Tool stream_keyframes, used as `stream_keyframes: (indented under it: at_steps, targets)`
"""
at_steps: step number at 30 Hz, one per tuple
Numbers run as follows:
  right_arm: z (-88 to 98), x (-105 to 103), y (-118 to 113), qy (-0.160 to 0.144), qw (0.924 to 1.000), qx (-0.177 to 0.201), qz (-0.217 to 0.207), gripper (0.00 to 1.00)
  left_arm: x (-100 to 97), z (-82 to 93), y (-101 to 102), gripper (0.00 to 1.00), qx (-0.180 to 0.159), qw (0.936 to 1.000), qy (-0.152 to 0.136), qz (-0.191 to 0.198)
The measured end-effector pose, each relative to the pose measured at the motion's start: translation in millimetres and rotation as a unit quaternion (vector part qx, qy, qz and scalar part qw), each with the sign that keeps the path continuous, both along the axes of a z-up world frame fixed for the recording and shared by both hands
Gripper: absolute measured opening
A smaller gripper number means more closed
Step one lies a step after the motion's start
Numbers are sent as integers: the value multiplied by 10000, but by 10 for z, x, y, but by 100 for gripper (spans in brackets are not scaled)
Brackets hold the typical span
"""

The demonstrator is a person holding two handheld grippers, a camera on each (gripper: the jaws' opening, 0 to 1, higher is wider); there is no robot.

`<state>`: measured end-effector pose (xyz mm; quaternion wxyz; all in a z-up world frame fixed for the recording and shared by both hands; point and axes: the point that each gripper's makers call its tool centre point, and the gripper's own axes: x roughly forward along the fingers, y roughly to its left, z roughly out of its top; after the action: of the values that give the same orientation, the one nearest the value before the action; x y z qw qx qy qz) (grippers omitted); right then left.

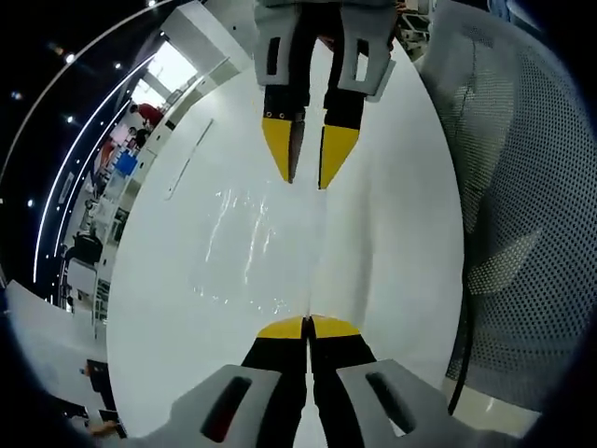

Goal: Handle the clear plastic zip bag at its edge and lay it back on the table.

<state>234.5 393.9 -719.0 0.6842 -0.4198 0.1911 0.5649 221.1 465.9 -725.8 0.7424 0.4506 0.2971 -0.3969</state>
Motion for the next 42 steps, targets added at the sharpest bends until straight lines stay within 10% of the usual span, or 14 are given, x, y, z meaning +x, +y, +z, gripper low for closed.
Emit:
stream_keyframes:
  at_steps: [21, 27, 42]
  targets:
    - [-136, 33, -58, 237, 9992, -189, -261, 0, 34, 27, -50, 1, -122, 9997, -213, -80]
    - [-115, 80, -33, 245, 9989, -146, -377, 0, 151, 191, -171, 16, -281, 9980, -551, -119]
    - [-25, 241, -64, 174, 9978, -90, -641, 0, 99, 182, -649, 9, -295, 9954, -536, -735]
